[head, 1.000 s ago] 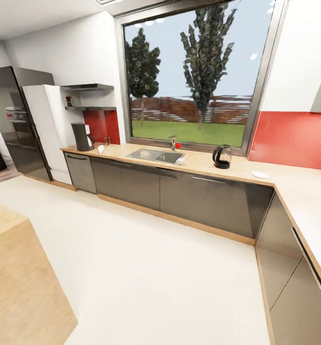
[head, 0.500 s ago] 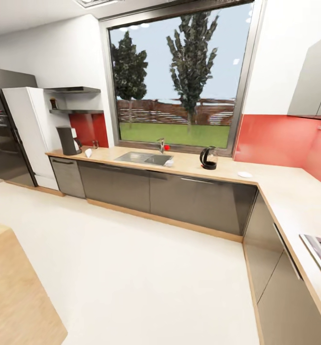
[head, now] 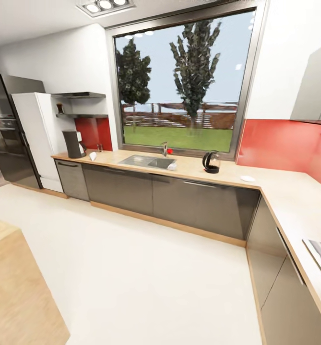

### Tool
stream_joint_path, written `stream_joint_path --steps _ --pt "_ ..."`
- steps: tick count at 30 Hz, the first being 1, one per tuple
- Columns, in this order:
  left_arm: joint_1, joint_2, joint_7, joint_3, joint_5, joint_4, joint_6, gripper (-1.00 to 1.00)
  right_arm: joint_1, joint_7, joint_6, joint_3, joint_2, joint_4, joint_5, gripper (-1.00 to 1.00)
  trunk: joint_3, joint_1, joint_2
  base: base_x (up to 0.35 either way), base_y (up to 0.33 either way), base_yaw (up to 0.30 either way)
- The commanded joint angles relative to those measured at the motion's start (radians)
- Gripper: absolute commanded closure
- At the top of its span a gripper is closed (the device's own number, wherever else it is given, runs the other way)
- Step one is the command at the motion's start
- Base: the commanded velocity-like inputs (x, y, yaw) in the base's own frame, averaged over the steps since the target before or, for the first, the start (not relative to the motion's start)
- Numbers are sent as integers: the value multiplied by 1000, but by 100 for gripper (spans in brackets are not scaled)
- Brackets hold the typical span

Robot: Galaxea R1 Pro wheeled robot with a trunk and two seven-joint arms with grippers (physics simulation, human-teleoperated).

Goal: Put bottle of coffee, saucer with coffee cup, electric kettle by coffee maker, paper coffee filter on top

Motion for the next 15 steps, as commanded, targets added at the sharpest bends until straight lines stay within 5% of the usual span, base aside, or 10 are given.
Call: stream_joint_path --steps 1,10,15 --pt "-1 0 1 2 1 1 -4 -100 0 1 -4 -7 0 1 0 -100 1 0 -1 0 0 159" --pt "-2 3 1 4 2 1 -4 -100 0 -2 -2 -12 -7 -3 -1 -100 8 0 -1 0 0 90" --pt "-37 15 -1 42 0 0 -4 -100 0 -8 0 -13 -20 -81 -1 -100 8 0 -1 0 0 4"
